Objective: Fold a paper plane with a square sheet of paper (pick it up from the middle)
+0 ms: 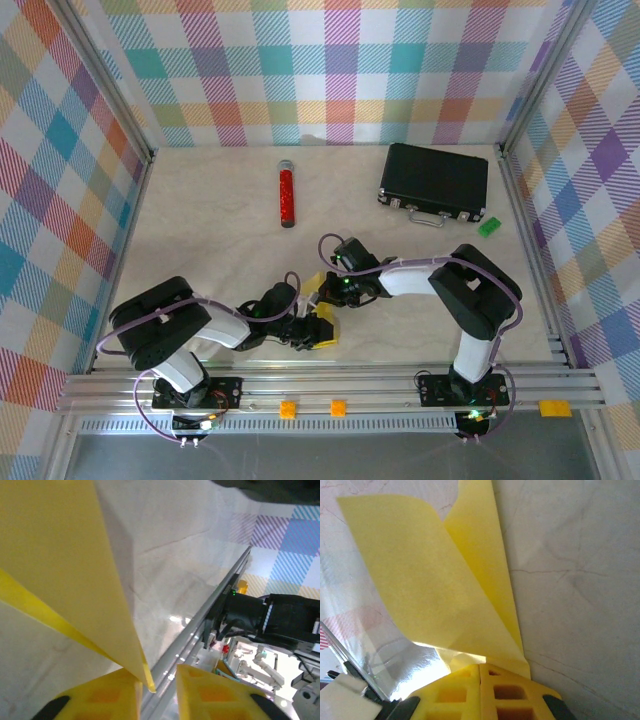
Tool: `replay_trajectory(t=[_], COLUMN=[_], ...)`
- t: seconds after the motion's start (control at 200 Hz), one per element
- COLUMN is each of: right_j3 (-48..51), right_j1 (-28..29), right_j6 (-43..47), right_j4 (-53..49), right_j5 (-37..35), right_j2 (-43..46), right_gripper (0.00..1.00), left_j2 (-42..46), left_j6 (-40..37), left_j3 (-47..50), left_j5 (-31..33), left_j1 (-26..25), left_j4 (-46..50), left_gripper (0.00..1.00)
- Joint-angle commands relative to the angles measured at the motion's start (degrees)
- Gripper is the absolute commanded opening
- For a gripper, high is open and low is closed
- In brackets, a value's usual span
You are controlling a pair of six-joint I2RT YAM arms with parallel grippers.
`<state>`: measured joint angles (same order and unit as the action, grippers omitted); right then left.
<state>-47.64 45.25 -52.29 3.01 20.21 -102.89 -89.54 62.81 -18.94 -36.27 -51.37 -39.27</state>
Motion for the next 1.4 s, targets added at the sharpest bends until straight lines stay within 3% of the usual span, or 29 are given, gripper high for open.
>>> replay_trajectory(t=[0.0,0.2,0.29,0.46,0.62,0.82,1.095,1.395], right_j3=[4.4,7.4,8.6,10.8,14.3,15.4,15.0,15.2], right_j1=[0.9,0.9,0.9,1.2,3.5,4.9,5.0,5.0], right_j6=[-2.5,-8.8,-11.3,-15.2,-21.4,-24.7,-23.7,-22.7], right_j4=[-6.5,1.4,4.4,6.9,10.7,13.0,11.8,10.2], right_j5=[-5.2,-5.7,-6.5,-8.5,-14.4,-17.1,-16.9,-17.0], right_j2=[-3.9,-0.8,0.3,3.0,5.8,5.7,5.4,6.0], right_gripper=[0.02,0.02,0.02,0.03,0.03,0.03,0.02,0.02], left_j2=[6.0,26.0,33.8,34.9,27.5,15.9,8.7,0.9], left_j6=[-2.4,-7.4,-9.9,-12.5,-13.2,-8.5,-11.4,-9.6], left_j3=[0.6,0.3,-0.6,-1.7,-4.7,-7.3,-11.9,-11.3], left_j5=[2.0,11.6,13.0,10.0,4.2,-5.3,-4.9,-6.7], left_j1=[-0.6,1.9,4.5,8.7,10.5,10.5,10.4,10.4], left_j4=[6.1,30.2,39.6,45.2,40.6,24.6,27.8,19.9], left_gripper=[0.28,0.29,0.28,0.26,0.12,0.0,0.0,0.0])
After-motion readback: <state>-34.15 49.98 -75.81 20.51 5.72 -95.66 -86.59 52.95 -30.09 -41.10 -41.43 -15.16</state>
